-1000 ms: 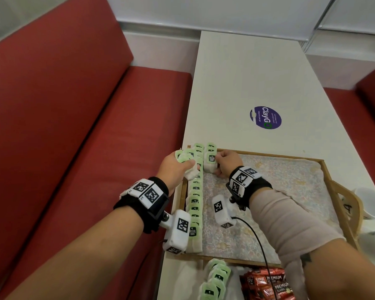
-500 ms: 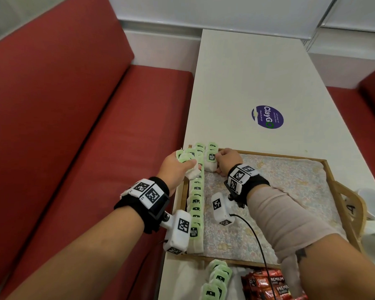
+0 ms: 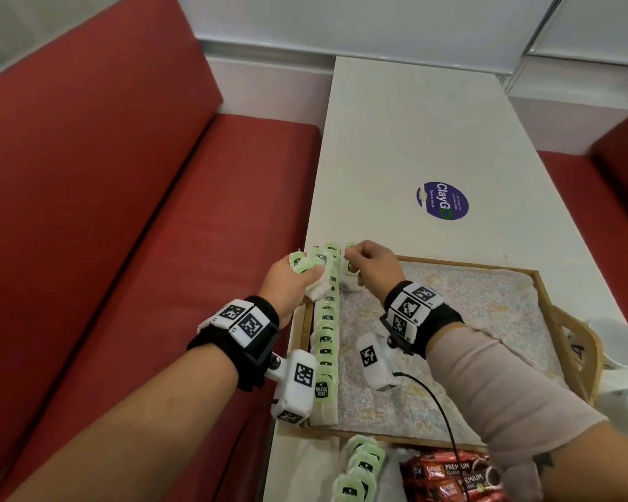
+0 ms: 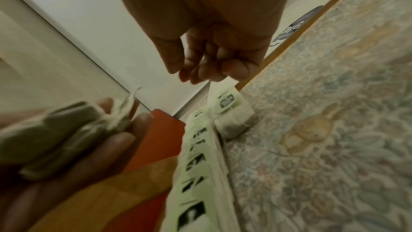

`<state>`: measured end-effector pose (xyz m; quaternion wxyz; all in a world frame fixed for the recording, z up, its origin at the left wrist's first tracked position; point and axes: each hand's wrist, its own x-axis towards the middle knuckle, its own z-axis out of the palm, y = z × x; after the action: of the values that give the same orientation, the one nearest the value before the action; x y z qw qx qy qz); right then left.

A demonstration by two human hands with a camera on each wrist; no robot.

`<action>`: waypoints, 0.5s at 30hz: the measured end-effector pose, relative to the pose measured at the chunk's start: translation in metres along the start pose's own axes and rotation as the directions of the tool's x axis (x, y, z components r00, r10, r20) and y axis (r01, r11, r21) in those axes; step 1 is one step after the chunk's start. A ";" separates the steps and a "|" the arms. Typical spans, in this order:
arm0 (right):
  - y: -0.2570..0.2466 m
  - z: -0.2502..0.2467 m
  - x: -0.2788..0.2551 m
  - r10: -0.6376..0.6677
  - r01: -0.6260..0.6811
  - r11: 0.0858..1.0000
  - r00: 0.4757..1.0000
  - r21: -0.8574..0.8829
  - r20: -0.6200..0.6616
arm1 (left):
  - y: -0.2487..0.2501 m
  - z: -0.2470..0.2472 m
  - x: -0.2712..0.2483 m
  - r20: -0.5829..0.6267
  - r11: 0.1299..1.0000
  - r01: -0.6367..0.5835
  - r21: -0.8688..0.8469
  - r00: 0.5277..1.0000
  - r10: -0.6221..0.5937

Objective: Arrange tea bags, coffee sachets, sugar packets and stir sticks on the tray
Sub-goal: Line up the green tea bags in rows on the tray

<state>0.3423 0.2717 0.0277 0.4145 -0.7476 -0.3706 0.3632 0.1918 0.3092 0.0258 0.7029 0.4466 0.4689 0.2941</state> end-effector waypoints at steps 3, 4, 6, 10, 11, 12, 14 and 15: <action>-0.010 -0.002 -0.013 -0.037 0.021 0.993 0.989 0.113 0.141 | 0.002 0.001 -0.001 0.005 1.000 0.011 -0.012 1.000 -0.011; -0.010 -0.003 -0.016 -0.048 0.023 0.990 0.982 0.136 0.183 | 0.003 0.001 -0.002 0.001 1.000 0.013 -0.009 1.000 -0.013; -0.011 -0.003 -0.019 -0.057 0.021 0.990 0.963 0.138 0.263 | 0.003 0.001 -0.002 -0.011 1.000 0.007 0.009 1.000 -0.007; -0.008 -0.002 -0.023 -0.016 -0.024 0.994 0.935 0.108 0.355 | 0.001 0.003 -0.002 -0.034 1.000 -0.002 0.012 0.999 0.002; -0.007 -0.002 -0.023 -0.002 -0.039 0.993 0.935 0.109 0.354 | 0.001 0.003 -0.002 -0.031 1.000 0.002 0.008 1.000 -0.002; -0.007 -0.002 -0.023 0.014 -0.054 0.993 0.937 0.105 0.348 | 0.001 0.004 -0.002 -0.028 1.000 0.005 0.012 1.000 -0.005; -0.008 -0.003 -0.023 0.044 -0.075 0.994 0.937 0.078 0.347 | 0.002 0.004 -0.003 -0.028 0.999 0.010 0.035 1.000 -0.009; -0.007 -0.003 -0.024 0.055 -0.083 0.995 0.935 0.064 0.352 | 0.001 0.005 -0.003 -0.029 0.999 0.011 0.044 1.000 -0.009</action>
<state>0.3321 0.2533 0.0411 0.3578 -0.6672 -0.3973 0.5186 0.1949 0.3053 0.0288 0.6876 0.4554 0.4876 0.2865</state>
